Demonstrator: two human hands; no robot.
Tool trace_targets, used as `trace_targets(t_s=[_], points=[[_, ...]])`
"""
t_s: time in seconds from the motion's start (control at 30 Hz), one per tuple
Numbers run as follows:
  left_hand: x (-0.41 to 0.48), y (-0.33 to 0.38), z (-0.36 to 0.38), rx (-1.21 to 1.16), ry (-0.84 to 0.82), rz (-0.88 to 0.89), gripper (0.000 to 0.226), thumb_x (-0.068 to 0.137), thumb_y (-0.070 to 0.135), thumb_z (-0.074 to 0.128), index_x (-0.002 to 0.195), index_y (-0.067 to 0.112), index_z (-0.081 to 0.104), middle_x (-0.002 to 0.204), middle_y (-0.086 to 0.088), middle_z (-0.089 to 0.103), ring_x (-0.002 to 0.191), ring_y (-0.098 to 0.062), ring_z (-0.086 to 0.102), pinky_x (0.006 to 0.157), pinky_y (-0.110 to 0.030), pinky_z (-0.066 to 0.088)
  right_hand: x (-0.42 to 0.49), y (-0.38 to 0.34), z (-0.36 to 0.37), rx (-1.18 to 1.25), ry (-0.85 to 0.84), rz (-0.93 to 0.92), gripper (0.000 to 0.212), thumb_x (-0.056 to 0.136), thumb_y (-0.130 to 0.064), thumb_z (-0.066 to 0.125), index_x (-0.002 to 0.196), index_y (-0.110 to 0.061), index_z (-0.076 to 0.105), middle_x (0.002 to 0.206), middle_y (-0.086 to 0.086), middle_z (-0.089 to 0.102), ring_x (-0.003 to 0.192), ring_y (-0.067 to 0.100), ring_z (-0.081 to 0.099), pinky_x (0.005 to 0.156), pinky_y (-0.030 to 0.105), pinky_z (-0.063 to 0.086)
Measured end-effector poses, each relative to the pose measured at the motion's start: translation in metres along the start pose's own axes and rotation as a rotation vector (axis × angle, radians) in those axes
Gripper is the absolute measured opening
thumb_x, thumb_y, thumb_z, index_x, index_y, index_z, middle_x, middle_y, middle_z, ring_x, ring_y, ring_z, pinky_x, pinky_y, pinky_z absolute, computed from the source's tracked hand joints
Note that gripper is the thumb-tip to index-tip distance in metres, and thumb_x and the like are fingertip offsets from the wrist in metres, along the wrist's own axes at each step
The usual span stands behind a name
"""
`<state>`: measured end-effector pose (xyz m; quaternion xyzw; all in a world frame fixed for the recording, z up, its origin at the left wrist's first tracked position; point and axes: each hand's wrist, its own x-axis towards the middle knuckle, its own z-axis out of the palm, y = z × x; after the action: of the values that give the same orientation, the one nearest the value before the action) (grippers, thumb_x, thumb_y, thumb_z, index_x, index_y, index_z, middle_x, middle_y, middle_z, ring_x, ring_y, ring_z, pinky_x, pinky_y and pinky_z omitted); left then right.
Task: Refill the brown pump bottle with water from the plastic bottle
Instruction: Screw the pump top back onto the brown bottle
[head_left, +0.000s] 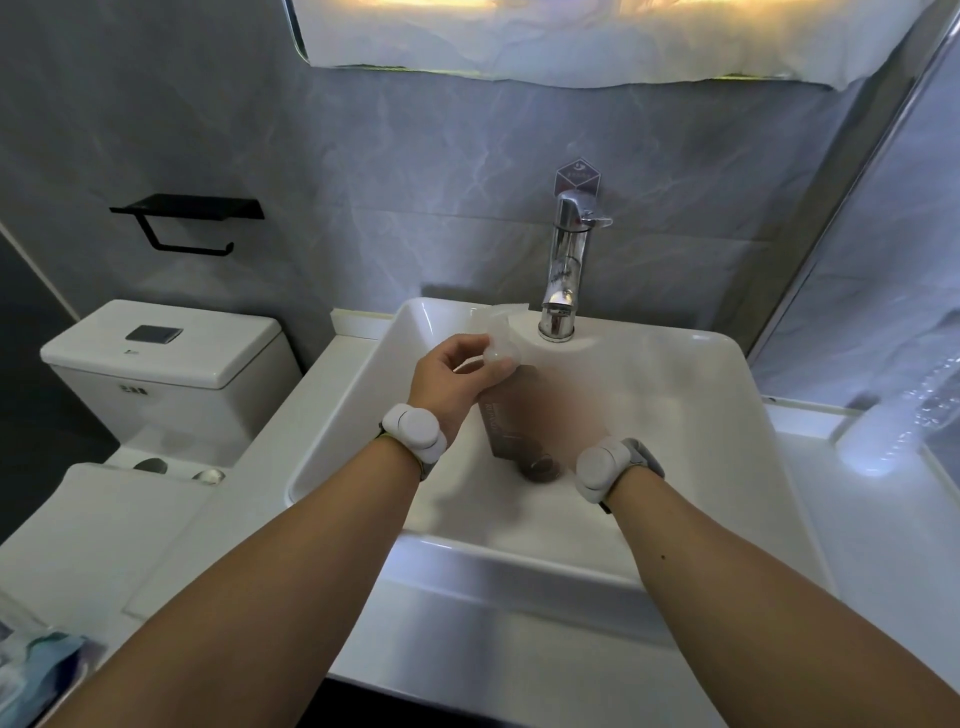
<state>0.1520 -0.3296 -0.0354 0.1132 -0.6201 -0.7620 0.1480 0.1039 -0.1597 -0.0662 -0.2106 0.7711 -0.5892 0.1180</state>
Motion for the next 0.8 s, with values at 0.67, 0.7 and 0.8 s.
trace_targets(t_s=[0.67,0.7,0.8], points=[[-0.0029,0.0073,0.0016,-0.127,0.029,0.032,0.03,0.074,0.008,0.092,0.091,0.009,0.067,0.086,-0.003,0.08,0.086,-0.024,0.079,0.083,-0.049,0.065,-0.0015,-0.0051,0.0027,-0.014,0.002,0.039,0.049,0.065,-0.047,0.091,0.106,-0.043,0.063,0.101,-0.003,0.079,0.094,0.019,0.076,0.088,0.046,0.064],[-0.0026,0.0068,0.001,-0.128,0.039,0.032,0.028,0.077,0.007,0.091,0.093,0.009,0.067,0.087,-0.002,0.079,0.088,-0.024,0.078,0.085,-0.05,0.063,-0.0015,-0.0051,0.0034,-0.018,-0.001,0.041,0.05,0.066,-0.046,0.091,0.107,-0.043,0.063,0.102,-0.002,0.078,0.095,0.019,0.076,0.088,0.045,0.064],[-0.0013,0.0056,0.0006,-0.128,0.025,0.013,0.029,0.088,0.013,0.085,0.114,0.006,0.075,0.103,-0.004,0.082,0.098,-0.021,0.077,0.083,-0.042,0.065,-0.0021,-0.0055,0.0038,-0.014,-0.004,0.046,0.05,0.069,-0.04,0.092,0.109,-0.041,0.063,0.105,0.0,0.077,0.097,0.022,0.075,0.089,0.046,0.064]])
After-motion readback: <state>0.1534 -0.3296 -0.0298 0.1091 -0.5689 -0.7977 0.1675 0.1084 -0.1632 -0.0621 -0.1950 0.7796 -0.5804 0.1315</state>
